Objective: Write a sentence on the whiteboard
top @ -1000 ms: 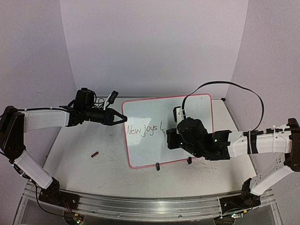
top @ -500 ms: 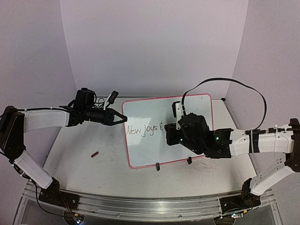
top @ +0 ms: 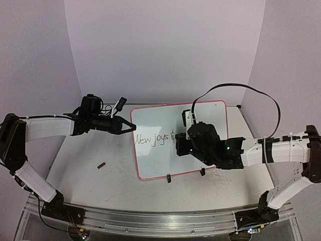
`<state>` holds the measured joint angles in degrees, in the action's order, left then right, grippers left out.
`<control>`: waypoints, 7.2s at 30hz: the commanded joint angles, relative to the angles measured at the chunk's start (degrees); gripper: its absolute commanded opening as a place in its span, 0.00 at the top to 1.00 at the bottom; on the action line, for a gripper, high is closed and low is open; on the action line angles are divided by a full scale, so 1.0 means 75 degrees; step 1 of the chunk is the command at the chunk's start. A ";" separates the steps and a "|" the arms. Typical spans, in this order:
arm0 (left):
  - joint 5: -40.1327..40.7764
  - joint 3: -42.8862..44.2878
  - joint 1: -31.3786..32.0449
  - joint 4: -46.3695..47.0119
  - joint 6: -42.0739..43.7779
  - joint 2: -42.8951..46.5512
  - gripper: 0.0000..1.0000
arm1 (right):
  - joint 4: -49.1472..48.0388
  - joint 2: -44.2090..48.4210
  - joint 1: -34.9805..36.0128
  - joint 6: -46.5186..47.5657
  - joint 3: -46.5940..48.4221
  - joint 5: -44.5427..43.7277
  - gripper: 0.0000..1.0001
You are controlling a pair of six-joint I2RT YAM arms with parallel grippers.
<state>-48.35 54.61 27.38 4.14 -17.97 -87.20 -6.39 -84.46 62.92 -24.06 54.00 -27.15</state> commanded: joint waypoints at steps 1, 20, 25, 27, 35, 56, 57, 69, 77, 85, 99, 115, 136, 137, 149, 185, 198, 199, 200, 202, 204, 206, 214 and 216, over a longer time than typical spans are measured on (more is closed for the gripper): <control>-0.0213 0.0107 0.0182 -0.0029 -0.0002 0.0106 0.91 | -0.0026 -0.0162 -0.0013 -0.0044 0.0358 -0.0267 1.00; -0.0206 0.0104 0.0182 -0.0026 0.0004 0.0093 0.91 | 0.0699 -0.0100 -0.0012 -0.0357 0.0434 -0.0797 1.00; -0.0187 0.0105 0.0186 -0.0040 0.0016 0.0095 0.91 | 0.1286 0.0801 -0.0009 -0.0736 0.0161 -0.1093 1.00; -0.0183 0.0107 0.0187 -0.0044 0.0015 0.0095 0.91 | 0.1096 0.1461 -0.0005 -0.0666 -0.0199 -0.0790 1.00; -0.0176 0.0120 0.0193 -0.0049 0.0016 0.0050 0.91 | 0.0417 0.1268 -0.0068 -0.0220 -0.0485 0.0006 1.00; -0.0164 0.0111 0.0195 -0.0076 0.0040 0.0161 0.91 | -0.0102 0.0395 -0.0098 -0.0221 -0.0192 -0.0084 1.00; -0.0164 0.0110 0.0194 -0.0073 0.0040 0.0159 0.91 | -0.0095 0.0384 -0.0102 -0.0232 -0.0192 -0.0111 1.00; -0.0168 0.0120 0.0195 -0.0089 0.0052 0.0122 0.91 | 0.0182 0.0385 -0.0127 -0.0381 -0.0215 -0.0415 1.00; -0.0167 0.0113 0.0205 -0.0088 0.0051 0.0107 0.91 | 0.0010 0.0602 -0.0142 -0.0194 -0.0157 -0.0138 1.00; -0.0180 0.0126 0.0205 -0.0086 0.0052 0.0106 0.91 | -0.0191 0.0609 -0.0302 0.0115 0.0148 -0.0287 1.00; -0.0195 0.0135 0.0217 -0.0099 0.0051 0.0131 0.91 | -0.0058 0.0313 -0.0445 0.0083 0.0207 -0.0192 1.00; -0.0193 0.0132 0.0219 -0.0109 0.0063 0.0120 0.91 | 0.0312 0.0331 -0.0443 -0.0389 -0.0159 -0.0018 1.00; -0.0168 0.0129 0.0241 -0.0119 0.0073 0.0154 0.91 | 0.0724 0.0301 -0.0220 -0.0807 -0.0359 0.0031 1.00; -0.0169 0.0130 0.0241 -0.0119 0.0071 0.0154 0.91 | 0.0737 0.0316 -0.0210 -0.0822 -0.0381 0.0032 1.00; -0.0156 0.0130 0.0252 -0.0128 0.0075 0.0139 0.91 | 0.0770 0.0292 -0.0117 -0.0927 -0.0400 0.0046 1.00; -0.0130 0.0132 0.0264 -0.0160 0.0101 0.0142 0.91 | 0.0540 0.0083 -0.0194 -0.0556 0.0208 -0.0747 1.00; -0.0150 0.0137 0.0276 -0.0161 0.0106 0.0130 0.91 | 0.0737 0.0225 -0.0203 -0.0686 0.0144 -0.1012 1.00; -0.0148 0.0140 0.0276 -0.0156 0.0110 0.0130 0.91 | 0.0783 0.0240 -0.0198 -0.0717 0.0131 -0.1015 1.00; -0.0150 0.0142 0.0277 -0.0167 0.0110 0.0130 0.91 | 0.0820 0.0257 -0.0196 -0.0739 0.0113 -0.0990 1.00; -0.0149 0.0139 0.0281 -0.0171 0.0110 0.0130 0.91 | 0.0839 0.0286 -0.0198 -0.0784 0.0073 -0.0935 1.00; -0.0160 0.0141 0.0278 -0.0167 0.0108 0.0122 0.91 | 0.0914 0.0297 -0.0196 -0.0840 0.0027 -0.0863 1.00; -0.0155 0.0142 0.0276 -0.0169 0.0100 0.0119 0.91 | 0.1058 0.0305 -0.0199 -0.0885 -0.0016 -0.0792 1.00; -0.0162 0.0149 0.0276 -0.0166 0.0098 0.0086 0.91 | 0.1155 0.0340 -0.0197 -0.1016 -0.0154 -0.0587 1.00; -0.0165 0.0157 0.0276 -0.0166 0.0098 0.0077 0.91 | 0.1175 0.0347 -0.0193 -0.1040 -0.0187 -0.0533 1.00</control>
<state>-47.79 54.63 27.70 4.10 -17.76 -87.18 -0.28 -82.74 62.28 -30.85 53.58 -31.54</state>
